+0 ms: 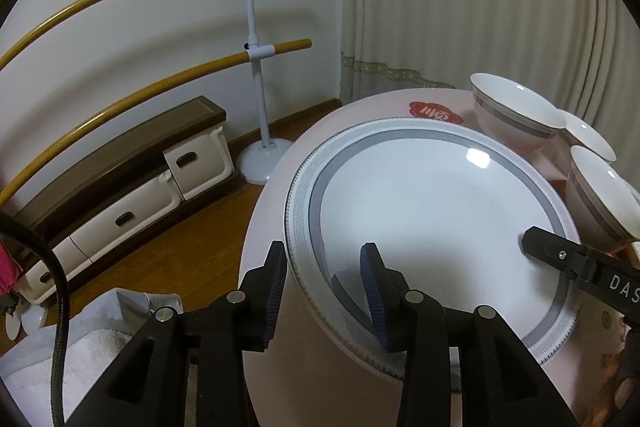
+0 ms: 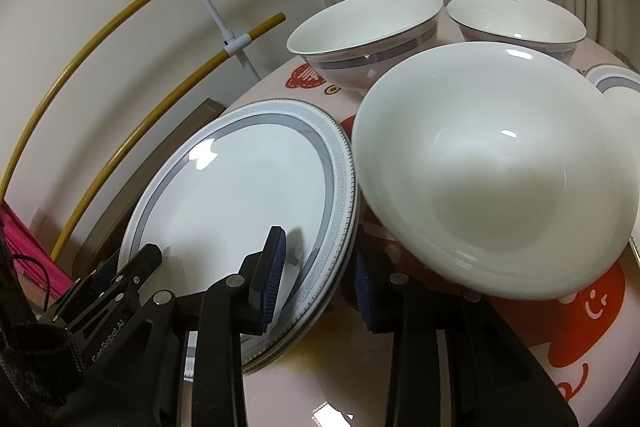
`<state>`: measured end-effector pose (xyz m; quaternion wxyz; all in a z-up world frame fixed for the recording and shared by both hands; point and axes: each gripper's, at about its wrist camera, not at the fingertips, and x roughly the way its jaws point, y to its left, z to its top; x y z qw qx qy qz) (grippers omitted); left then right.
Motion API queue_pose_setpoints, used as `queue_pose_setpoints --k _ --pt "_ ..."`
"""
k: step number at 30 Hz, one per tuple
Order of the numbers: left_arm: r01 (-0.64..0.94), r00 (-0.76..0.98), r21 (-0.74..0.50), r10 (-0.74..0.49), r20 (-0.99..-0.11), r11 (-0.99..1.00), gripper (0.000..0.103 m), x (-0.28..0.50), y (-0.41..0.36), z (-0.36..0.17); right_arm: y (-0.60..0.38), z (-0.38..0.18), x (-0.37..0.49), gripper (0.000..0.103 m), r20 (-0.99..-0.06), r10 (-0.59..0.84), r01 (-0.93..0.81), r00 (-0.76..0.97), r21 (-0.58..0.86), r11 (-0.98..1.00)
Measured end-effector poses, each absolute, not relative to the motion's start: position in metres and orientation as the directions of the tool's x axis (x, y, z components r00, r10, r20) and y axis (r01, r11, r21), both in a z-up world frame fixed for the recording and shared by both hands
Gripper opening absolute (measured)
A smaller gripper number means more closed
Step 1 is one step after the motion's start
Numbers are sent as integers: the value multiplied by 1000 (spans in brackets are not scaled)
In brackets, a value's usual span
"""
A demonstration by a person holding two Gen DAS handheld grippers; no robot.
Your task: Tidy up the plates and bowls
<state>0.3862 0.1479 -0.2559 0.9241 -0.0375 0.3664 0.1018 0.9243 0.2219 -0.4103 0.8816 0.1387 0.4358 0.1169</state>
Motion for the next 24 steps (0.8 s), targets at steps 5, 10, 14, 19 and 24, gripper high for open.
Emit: queue_pose_setpoints --k 5,10,14,19,24 --pt "-241 694 0 172 -699 970 56 375 147 -248 221 -406 913 41 -747 317 -95 584 325 941" --pt "-254 697 -12 175 -695 967 61 354 141 -228 214 -393 888 52 -746 333 -117 576 328 937" --pt "-243 723 -12 172 -669 970 66 329 125 -204 205 -375 863 52 -733 341 -134 588 328 935" --pt "-202 775 -33 140 -616 979 73 302 97 -173 180 -344 822 64 -693 329 -147 642 310 939" --pt "-128 798 -52 72 -598 990 85 288 53 -154 143 -320 793 72 -662 304 -134 685 296 946"
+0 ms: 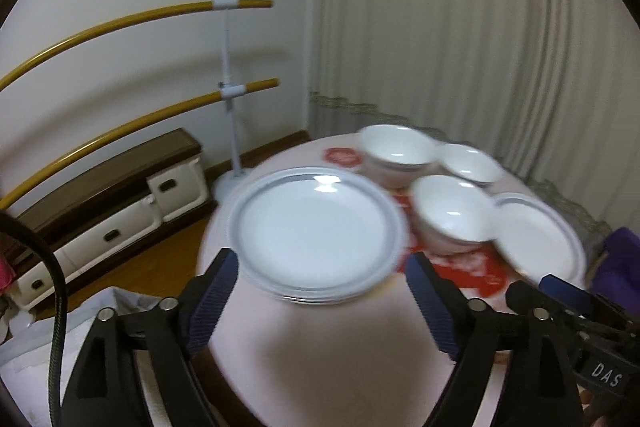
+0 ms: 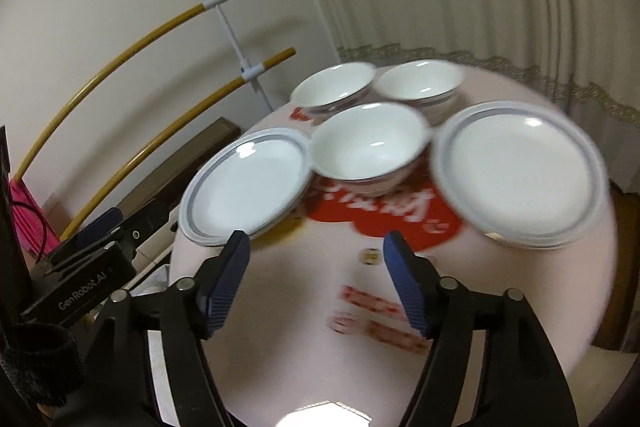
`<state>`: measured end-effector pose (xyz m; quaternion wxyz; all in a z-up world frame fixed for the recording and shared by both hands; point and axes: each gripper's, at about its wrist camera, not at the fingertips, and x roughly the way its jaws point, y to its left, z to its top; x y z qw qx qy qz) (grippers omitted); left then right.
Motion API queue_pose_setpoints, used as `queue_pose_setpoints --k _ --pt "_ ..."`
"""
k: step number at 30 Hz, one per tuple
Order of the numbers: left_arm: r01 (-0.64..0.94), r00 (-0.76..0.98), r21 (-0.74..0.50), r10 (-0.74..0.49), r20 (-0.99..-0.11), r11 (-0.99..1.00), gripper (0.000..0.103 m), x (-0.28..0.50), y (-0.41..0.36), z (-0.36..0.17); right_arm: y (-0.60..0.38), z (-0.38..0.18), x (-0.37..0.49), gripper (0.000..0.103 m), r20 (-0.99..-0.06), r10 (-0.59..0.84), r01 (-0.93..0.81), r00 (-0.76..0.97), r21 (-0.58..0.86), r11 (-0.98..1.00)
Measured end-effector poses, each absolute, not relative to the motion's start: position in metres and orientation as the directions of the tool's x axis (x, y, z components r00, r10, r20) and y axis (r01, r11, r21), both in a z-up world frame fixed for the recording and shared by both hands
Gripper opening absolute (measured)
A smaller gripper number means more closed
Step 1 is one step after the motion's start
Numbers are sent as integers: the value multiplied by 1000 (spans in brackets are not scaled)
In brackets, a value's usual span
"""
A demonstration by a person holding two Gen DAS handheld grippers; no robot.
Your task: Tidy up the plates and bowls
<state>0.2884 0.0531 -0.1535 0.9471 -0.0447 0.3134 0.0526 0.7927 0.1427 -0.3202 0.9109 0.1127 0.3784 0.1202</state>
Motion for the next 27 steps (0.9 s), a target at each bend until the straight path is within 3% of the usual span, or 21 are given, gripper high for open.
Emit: queue_pose_setpoints --k 5,13,27 --pt "-35 799 -57 -6 -602 998 87 290 -8 -142 84 -304 772 73 -641 232 -76 732 262 962" --pt "2 785 -44 -29 -619 999 87 317 -93 -152 -2 -310 776 73 -647 90 61 758 207 976" --pt "-41 700 -17 16 -714 999 87 401 -145 -211 -85 -362 840 73 -698 76 151 712 259 954"
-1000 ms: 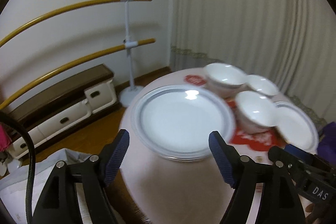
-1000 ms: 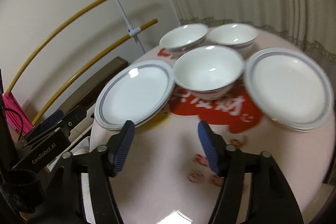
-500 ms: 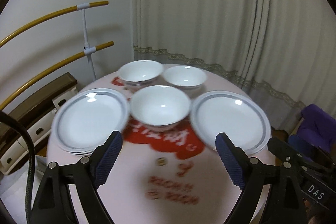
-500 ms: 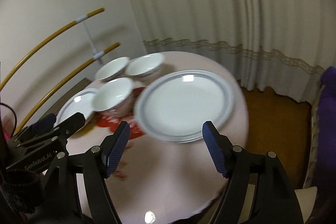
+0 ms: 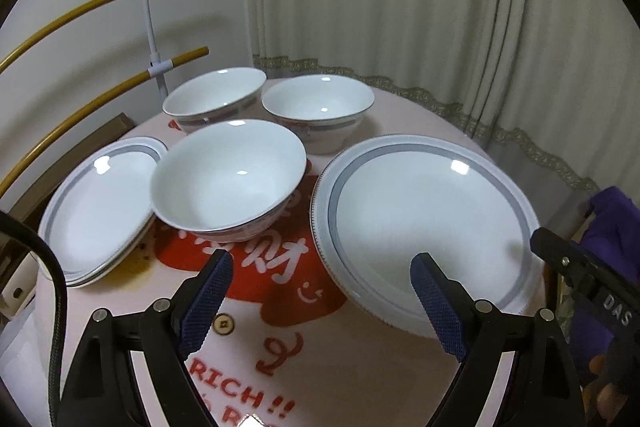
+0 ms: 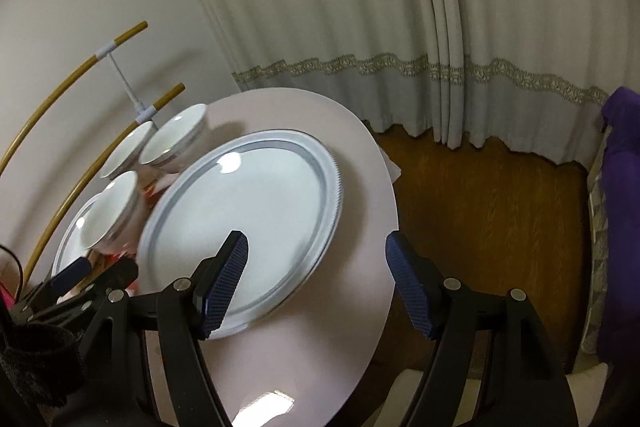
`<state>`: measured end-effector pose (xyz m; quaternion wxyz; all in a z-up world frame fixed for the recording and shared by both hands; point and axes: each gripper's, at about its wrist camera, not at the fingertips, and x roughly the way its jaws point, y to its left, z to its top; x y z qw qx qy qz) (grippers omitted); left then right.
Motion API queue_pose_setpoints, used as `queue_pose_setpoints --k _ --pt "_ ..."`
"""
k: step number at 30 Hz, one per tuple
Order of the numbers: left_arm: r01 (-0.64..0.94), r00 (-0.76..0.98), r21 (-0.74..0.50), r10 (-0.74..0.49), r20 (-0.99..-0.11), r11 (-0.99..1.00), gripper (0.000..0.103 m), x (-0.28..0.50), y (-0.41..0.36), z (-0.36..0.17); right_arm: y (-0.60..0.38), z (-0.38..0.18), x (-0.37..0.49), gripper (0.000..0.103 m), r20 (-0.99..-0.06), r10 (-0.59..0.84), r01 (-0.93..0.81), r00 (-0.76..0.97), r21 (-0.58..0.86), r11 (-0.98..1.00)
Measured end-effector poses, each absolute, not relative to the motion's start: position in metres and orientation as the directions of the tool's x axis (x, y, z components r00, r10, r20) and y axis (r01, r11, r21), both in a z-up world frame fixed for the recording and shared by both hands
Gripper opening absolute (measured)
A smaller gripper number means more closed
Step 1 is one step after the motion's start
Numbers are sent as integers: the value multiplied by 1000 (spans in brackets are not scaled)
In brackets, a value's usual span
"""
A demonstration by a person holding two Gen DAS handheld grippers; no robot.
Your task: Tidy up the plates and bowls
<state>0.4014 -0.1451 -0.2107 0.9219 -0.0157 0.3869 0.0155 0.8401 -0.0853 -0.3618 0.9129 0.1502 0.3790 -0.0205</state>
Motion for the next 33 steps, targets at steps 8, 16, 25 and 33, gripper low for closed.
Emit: queue_pose_setpoints --k 8,16,25,33 --pt "-50 657 -37 5 -754 998 73 437 -147 -239 -98 -382 870 59 -711 99 155 696 284 946" --pt "-44 624 -77 -32 -781 996 60 461 -142 -258 -100 -392 887 22 -707 158 112 689 320 941" --pt "-13 631 -90 -62 -773 996 39 481 -145 -263 -104 -395 893 16 -680 222 64 699 369 927" --pt "-10 644 -117 -83 -761 993 26 475 -133 -259 -98 -393 882 16 -684 221 31 695 335 942"
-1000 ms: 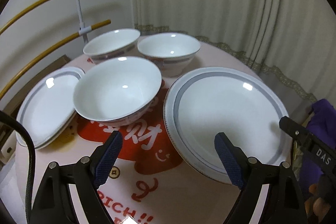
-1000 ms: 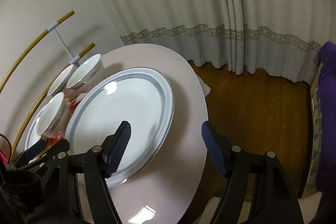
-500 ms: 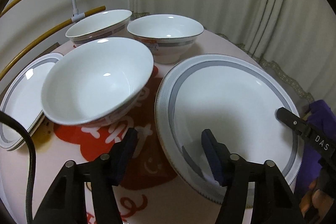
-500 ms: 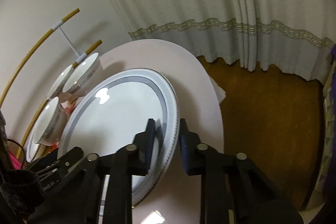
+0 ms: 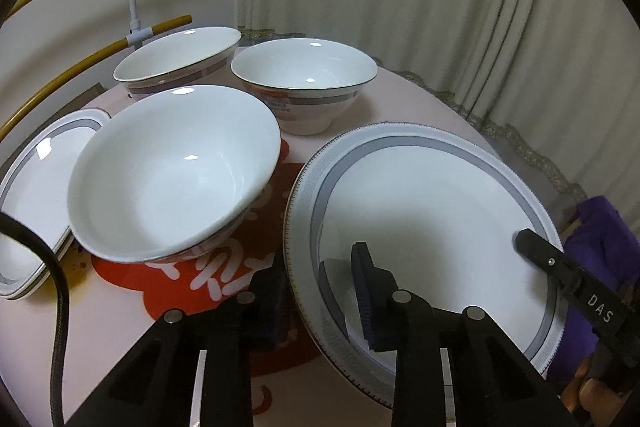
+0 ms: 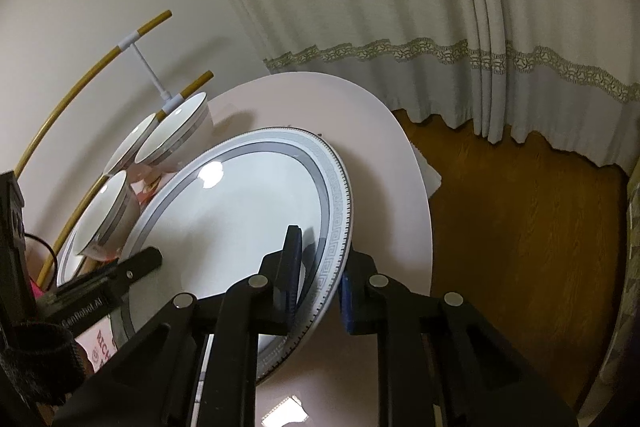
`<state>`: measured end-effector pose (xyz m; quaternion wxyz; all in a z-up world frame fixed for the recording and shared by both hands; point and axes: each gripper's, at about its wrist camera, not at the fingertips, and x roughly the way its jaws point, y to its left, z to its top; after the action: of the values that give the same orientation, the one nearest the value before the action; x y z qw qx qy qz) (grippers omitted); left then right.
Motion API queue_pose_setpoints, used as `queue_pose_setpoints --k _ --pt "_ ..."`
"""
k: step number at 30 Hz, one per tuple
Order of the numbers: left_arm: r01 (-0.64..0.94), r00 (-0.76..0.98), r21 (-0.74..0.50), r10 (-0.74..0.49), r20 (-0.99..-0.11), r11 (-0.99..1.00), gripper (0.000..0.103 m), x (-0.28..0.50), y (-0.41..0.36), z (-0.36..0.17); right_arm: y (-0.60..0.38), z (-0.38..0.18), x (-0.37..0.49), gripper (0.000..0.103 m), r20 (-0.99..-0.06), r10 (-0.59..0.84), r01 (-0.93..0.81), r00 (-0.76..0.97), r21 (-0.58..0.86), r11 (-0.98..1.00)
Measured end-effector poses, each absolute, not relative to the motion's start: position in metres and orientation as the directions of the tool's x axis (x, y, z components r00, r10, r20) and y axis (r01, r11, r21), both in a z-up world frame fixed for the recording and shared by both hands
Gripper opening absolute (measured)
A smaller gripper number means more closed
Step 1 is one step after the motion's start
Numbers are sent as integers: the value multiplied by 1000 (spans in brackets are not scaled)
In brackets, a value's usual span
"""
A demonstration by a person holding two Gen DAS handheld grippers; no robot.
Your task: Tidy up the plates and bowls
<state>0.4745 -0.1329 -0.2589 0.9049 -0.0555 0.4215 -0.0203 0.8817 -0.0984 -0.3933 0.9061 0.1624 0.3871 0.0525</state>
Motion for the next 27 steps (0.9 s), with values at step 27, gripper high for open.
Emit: queue_pose_setpoints --k 27 --pt "82 625 -176 -188 -757 981 19 314 -33 -236 -20 -385 752 18 -711 257 31 655 365 930"
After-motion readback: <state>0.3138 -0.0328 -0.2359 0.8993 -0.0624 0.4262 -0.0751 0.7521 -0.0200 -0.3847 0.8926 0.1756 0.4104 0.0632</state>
